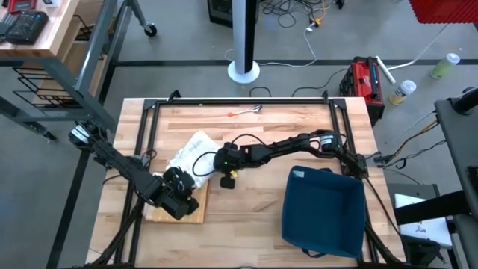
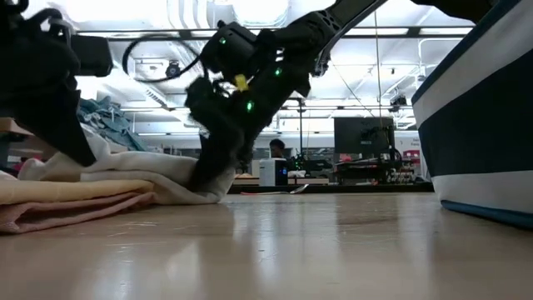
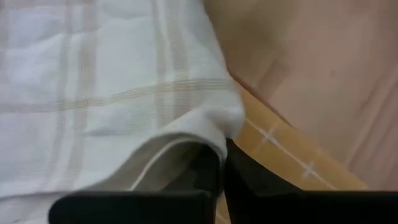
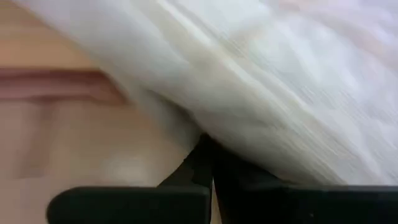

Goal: Fold towel
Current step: Fold the white towel

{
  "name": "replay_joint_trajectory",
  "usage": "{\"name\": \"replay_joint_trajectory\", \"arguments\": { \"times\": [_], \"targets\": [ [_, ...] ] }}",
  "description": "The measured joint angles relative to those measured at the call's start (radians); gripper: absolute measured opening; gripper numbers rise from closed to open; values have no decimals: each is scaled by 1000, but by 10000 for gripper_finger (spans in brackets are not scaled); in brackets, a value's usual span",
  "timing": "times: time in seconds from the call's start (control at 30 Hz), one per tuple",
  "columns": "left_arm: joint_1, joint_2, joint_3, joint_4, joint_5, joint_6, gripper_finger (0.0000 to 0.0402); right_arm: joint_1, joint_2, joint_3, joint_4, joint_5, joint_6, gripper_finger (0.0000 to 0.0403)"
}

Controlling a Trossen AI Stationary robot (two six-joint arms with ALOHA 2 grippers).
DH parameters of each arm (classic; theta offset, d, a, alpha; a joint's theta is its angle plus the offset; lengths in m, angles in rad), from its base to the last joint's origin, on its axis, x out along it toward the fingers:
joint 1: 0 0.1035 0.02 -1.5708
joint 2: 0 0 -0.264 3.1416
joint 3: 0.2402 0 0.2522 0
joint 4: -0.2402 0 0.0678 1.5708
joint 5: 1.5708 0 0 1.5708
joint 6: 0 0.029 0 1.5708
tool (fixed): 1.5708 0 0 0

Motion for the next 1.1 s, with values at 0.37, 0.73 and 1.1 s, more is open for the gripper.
{"name": "replay_joint_trajectory", "arguments": {
  "times": [0.37,0.73,1.1],
  "targets": [
    [-1,1,-29,32,-33,0,34,-23,-30,35,36,-583,69,0],
    [-4,1,-30,75,-23,66,7,-74,-72,35,26,-123,66,0],
    [-7,-8,-29,84,159,61,49,-134,-8,10,-95,-26,116,0]
  ]
}}
